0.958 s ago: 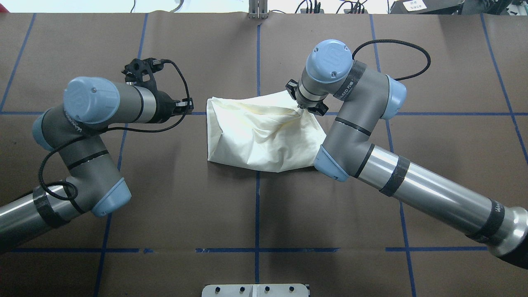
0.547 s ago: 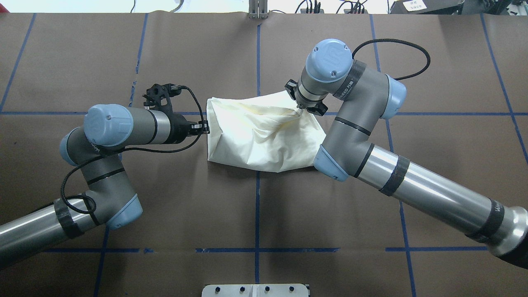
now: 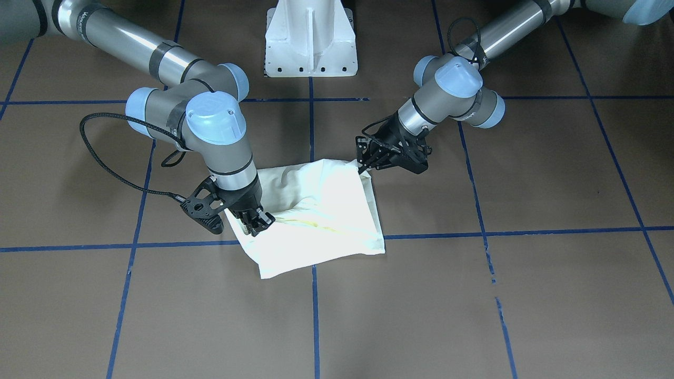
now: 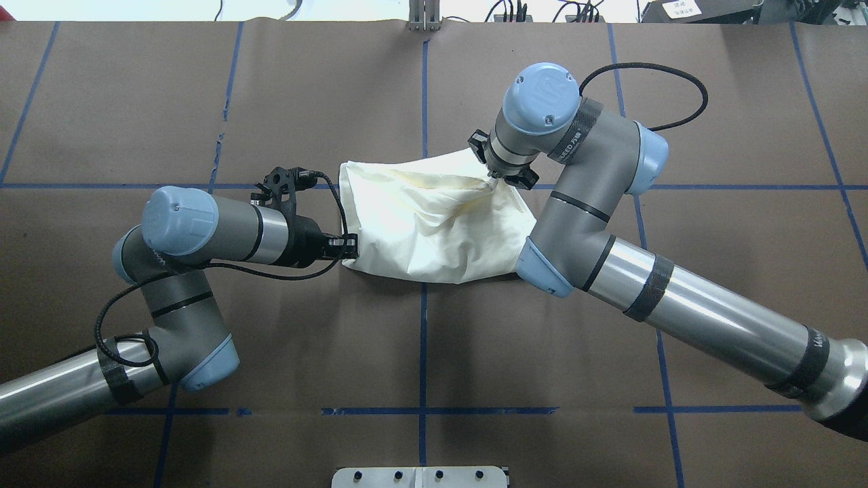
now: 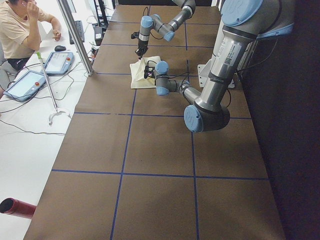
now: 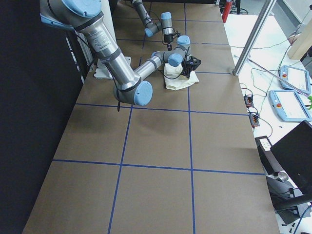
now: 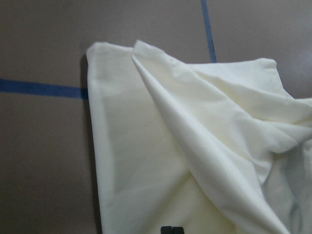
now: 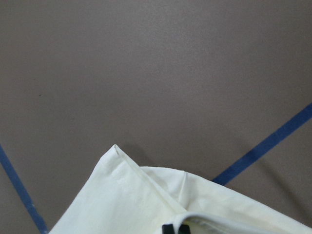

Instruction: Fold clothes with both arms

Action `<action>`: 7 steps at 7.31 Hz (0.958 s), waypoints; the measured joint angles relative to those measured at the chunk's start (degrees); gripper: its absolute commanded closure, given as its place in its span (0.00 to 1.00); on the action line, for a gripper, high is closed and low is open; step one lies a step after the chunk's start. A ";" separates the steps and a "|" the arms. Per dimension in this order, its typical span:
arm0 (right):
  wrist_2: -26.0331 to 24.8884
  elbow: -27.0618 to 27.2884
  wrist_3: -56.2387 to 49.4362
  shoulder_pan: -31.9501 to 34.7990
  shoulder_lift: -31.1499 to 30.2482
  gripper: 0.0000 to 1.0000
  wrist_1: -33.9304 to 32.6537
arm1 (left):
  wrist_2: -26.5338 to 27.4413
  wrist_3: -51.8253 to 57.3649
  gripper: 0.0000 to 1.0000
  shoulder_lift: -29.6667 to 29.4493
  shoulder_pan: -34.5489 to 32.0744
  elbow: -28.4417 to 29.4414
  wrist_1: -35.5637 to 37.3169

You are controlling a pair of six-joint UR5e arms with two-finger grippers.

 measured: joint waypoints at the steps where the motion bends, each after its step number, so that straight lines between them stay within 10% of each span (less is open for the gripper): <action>1: 0.00 0.00 0.03 0.00 0.00 1.00 0.00 | -3.87 -0.46 1.00 1.53 0.12 0.10 -3.29; 3: 0.00 -0.05 0.01 0.01 0.00 0.89 0.00 | -10.30 -0.86 1.00 4.14 0.12 -0.20 -7.56; 4: 0.00 -0.15 -0.03 0.00 -0.01 0.01 0.00 | -11.78 -1.88 1.00 5.15 0.01 -1.63 -7.98; 7: 2.14 -0.23 -3.70 2.36 0.23 0.00 0.00 | -7.19 -7.99 1.00 3.28 -1.96 -4.09 -4.94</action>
